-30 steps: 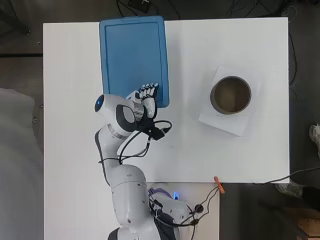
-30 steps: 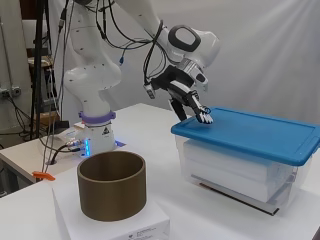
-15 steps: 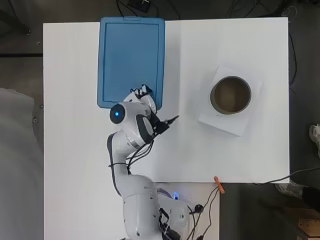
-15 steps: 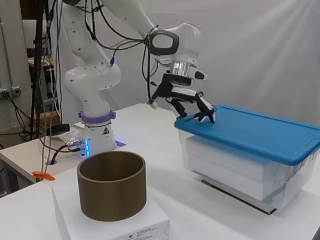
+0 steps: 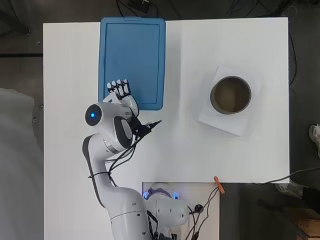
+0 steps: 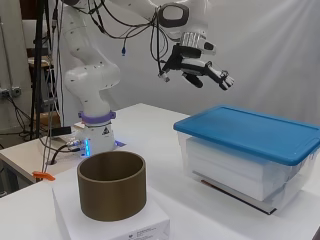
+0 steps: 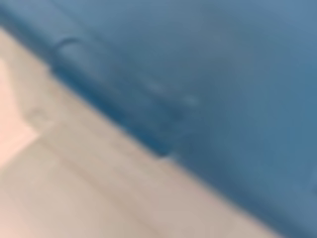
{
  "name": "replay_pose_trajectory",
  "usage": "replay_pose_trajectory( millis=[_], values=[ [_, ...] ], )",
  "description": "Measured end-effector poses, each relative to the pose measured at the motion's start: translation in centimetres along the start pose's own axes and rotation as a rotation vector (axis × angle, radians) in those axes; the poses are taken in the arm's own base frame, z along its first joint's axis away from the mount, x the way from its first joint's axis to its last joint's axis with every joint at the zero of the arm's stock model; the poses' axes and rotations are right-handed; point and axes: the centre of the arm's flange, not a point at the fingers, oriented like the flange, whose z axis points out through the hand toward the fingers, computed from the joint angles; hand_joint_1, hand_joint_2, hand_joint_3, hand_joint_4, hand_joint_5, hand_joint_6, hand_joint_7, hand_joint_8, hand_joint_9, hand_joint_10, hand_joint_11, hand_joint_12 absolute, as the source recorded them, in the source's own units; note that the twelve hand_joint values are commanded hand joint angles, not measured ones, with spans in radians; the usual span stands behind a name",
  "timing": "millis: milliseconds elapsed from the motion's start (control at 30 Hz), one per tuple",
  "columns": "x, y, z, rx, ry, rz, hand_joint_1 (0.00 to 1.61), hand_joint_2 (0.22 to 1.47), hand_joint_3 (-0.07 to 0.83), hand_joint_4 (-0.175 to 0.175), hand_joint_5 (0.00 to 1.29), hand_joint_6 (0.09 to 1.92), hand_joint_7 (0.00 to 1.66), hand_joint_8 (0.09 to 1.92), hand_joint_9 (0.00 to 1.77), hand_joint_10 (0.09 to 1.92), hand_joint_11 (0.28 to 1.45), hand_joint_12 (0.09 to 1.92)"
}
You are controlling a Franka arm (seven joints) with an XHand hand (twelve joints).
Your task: Teleoperate dual arm-hand system to remove items from a box
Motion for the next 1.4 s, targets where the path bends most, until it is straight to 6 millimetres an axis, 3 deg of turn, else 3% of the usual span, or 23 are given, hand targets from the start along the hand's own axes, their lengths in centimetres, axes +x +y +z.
replay_pose_trajectory(
  millis=[100, 200, 333, 500, 533, 567, 600, 667, 700, 767, 800, 900, 967, 1100, 1233, 1333, 1400],
  values=[
    [1.0, -3.2, 2.6, 0.152, 0.037, 0.068, 0.01, 0.87, 0.009, -0.122, 0.04, 0.09, 0.16, 0.09, 0.28, 0.09, 0.43, 0.09],
    [1.3, -4.5, 4.2, 0.142, -0.071, 0.07, 0.04, 0.89, 0.011, -0.119, 0.05, 0.09, 0.15, 0.09, 0.27, 0.09, 0.42, 0.09],
    [1.3, -4.1, 6.9, 0.099, -0.26, 0.08, 0.07, 0.91, 0.014, -0.125, 0.05, 0.09, 0.15, 0.09, 0.29, 0.09, 0.42, 0.09],
    [1.7, -1.4, 10.5, 0.092, -0.414, 0.178, 0.13, 0.93, 0.012, -0.126, 0.07, 0.09, 0.19, 0.09, 0.33, 0.09, 0.43, 0.09],
    [1.0, -0.5, 10.8, 0.076, -0.44, 0.198, 0.58, 1.01, 0.012, -0.144, 0.3, 0.48, 0.42, 0.47, 0.57, 0.37, 0.56, 0.09],
    [0.5, 0.1, 10.8, 0.062, -0.452, 0.208, 0.79, 1.09, 0.009, -0.032, 0.54, 0.83, 0.54, 0.97, 0.69, 0.86, 0.63, 0.42],
    [0.2, 0.5, 10.5, 0.048, -0.452, 0.207, 0.96, 1.15, 0.006, -0.019, 0.69, 0.98, 0.62, 1.26, 0.73, 1.2, 0.62, 0.73],
    [-0.2, 0.5, 9.9, 0.022, -0.41, 0.154, 1.23, 1.19, 0.002, -0.119, 0.8, 1.14, 0.68, 1.45, 0.8, 1.32, 0.58, 0.95],
    [-0.5, 0.3, 9.9, 0.012, -0.38, 0.116, 1.29, 1.19, 0.001, -0.147, 0.81, 1.17, 0.68, 1.47, 0.81, 1.32, 0.57, 0.98],
    [-0.6, -0.4, 10.2, -0.007, -0.319, 0.025, 1.33, 1.2, 0.0, -0.169, 0.82, 1.19, 0.69, 1.48, 0.82, 1.31, 0.56, 0.99],
    [-0.7, -0.7, 10.4, -0.011, -0.296, -0.008, 1.34, 1.2, 0.0, -0.173, 0.83, 1.19, 0.69, 1.48, 0.83, 1.31, 0.56, 1.0],
    [-1.0, -0.7, 9.8, -0.015, -0.284, -0.022, 1.33, 1.21, -0.002, -0.175, 0.75, 1.4, 0.68, 1.38, 0.84, 1.23, 0.61, 0.66],
    [-0.2, 0.1, 7.4, -0.069, -0.316, -0.062, 1.33, 1.22, -0.001, -0.175, 0.73, 1.43, 0.67, 1.38, 0.84, 1.23, 0.64, 0.59],
    [2.1, 2.5, -0.2, -0.264, -0.311, -0.096, 1.33, 1.21, -0.002, -0.175, 0.74, 1.37, 0.69, 1.4, 0.85, 1.24, 0.65, 0.55],
    [3.1, 2.3, -1.0, -0.3, -0.322, -0.113, 1.34, 1.19, -0.001, -0.175, 0.78, 1.31, 0.72, 1.35, 0.87, 1.2, 0.68, 0.47],
    [2.4, 1.5, -0.9, -0.317, -0.333, -0.108, 1.34, 1.2, 0.0, -0.175, 0.74, 1.33, 0.73, 1.34, 0.87, 1.22, 0.69, 0.45],
    [1.5, 1.1, -1.5, -0.34, -0.35, -0.098, 0.58, 1.19, 0.0, -0.089, 0.56, 0.64, 0.7, 0.69, 0.81, 0.67, 0.68, 0.23]
  ],
)
